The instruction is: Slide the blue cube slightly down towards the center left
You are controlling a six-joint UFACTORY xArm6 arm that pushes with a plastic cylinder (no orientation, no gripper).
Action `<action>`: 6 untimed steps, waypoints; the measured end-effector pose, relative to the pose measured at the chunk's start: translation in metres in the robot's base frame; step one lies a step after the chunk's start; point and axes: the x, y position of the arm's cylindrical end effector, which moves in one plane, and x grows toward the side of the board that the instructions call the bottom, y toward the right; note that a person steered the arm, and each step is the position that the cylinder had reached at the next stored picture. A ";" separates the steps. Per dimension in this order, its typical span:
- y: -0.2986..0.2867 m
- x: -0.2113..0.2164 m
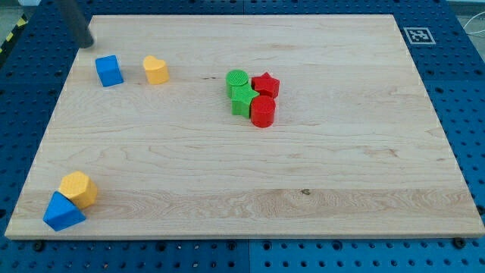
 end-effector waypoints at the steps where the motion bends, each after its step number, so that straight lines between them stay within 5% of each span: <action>1: 0.041 0.027; 2: 0.044 0.069; 6: 0.041 0.131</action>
